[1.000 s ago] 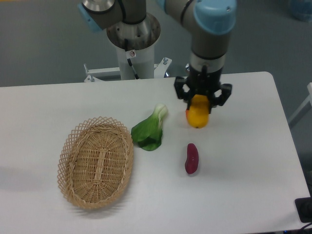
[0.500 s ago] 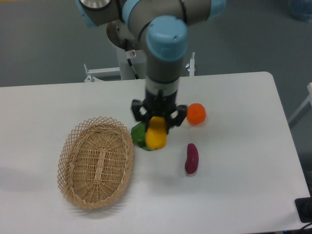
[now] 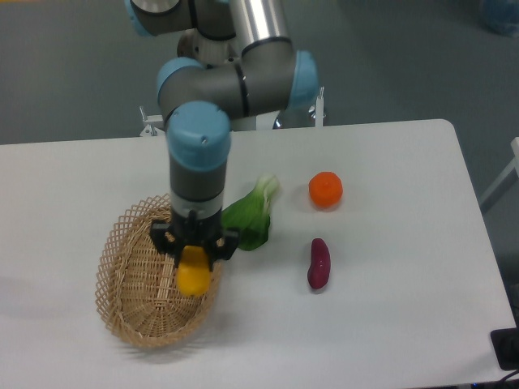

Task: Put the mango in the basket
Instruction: 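Lower the yellow mango into the wicker basket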

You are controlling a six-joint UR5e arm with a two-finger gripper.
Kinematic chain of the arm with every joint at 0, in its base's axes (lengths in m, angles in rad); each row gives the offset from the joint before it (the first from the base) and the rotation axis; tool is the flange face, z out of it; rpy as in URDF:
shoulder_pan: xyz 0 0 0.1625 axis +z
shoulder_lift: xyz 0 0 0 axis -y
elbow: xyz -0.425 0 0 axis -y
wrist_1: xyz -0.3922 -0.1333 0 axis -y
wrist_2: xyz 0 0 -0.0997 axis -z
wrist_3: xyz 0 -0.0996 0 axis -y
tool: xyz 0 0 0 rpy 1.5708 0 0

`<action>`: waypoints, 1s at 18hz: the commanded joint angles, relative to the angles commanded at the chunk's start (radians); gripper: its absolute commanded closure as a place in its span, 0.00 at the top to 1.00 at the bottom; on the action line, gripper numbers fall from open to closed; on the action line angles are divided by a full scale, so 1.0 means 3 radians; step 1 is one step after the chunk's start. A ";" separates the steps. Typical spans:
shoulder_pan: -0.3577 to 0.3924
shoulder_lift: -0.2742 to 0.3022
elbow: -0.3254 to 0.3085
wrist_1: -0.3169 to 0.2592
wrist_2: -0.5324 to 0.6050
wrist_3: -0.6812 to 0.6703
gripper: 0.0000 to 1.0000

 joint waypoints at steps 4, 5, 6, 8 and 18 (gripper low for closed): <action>-0.0112 -0.0184 0.0000 0.0128 0.0005 0.0046 0.60; -0.0148 -0.0220 0.0000 0.0138 0.0010 0.0041 0.60; -0.0154 -0.0230 0.0000 0.0143 0.0010 0.0046 0.60; -0.0154 -0.0251 0.0000 0.0143 0.0010 0.0041 0.60; -0.0195 -0.0343 -0.0005 0.0148 0.0015 0.0021 0.63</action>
